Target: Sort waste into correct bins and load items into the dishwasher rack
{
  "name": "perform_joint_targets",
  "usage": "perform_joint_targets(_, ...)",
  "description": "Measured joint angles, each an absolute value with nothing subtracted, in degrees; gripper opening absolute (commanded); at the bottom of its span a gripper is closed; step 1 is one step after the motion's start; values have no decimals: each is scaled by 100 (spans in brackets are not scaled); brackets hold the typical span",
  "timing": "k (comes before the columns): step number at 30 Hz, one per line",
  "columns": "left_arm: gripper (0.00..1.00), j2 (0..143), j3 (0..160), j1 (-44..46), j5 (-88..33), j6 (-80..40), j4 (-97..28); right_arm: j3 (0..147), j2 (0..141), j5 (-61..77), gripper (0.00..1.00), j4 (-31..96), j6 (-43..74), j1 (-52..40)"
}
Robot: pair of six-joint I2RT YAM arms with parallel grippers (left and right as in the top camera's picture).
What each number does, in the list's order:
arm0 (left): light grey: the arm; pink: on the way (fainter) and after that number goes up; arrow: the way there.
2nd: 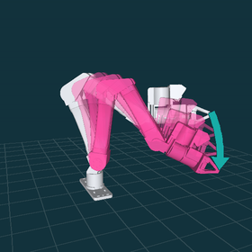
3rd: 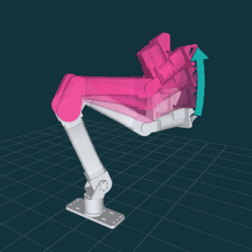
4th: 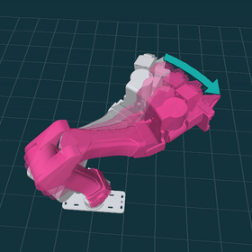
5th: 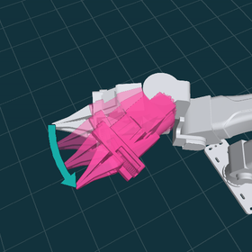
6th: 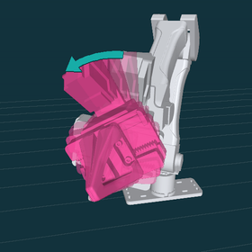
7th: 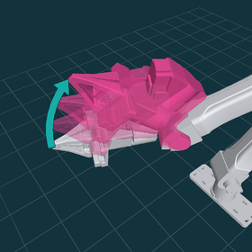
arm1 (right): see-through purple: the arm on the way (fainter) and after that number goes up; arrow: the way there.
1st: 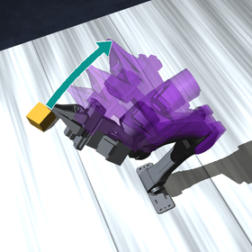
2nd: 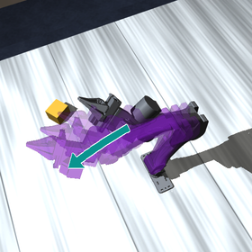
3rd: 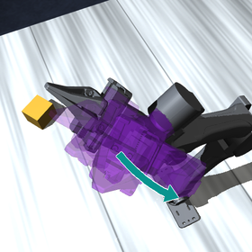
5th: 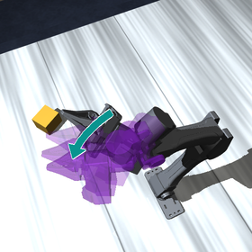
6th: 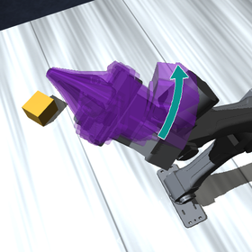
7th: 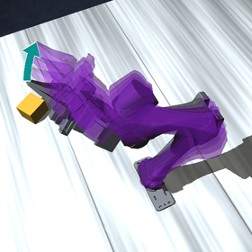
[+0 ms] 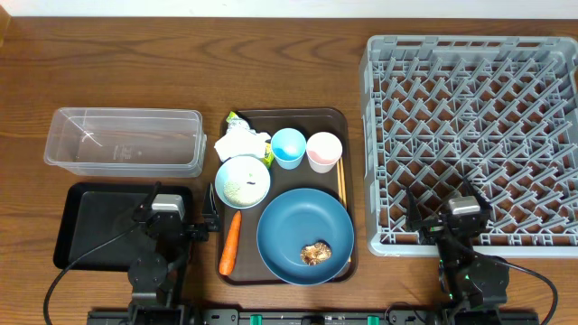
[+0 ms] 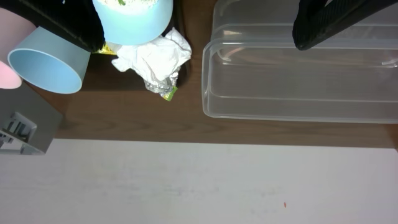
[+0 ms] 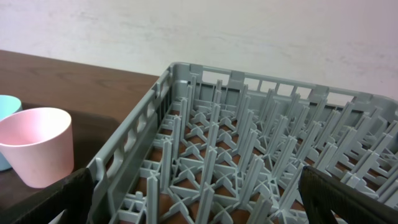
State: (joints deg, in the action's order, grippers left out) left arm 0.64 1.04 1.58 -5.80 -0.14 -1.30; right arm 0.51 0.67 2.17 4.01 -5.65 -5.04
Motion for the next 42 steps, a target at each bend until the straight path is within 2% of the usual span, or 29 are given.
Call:
perform_joint_targets(21, 98, 64, 104, 158, -342, 47, -80, 51, 69, 386, 99, 189, -517, -504)
perform_joint_targets(29, 98, 62, 78, 158, -388, -176, 650, 113, 69, 834, 99, 167, -246, -504)
perform_joint_targets(36, 98, 519, 967, 158, -416, -934, -283, 1354, 515, 875, 99, 1404, 5, -504)
perform_joint_targets(42, 98, 1804, 2633, 158, -792, -1151, -1382, 2862, 1931, 1133, 99, 2832, 189, -504)
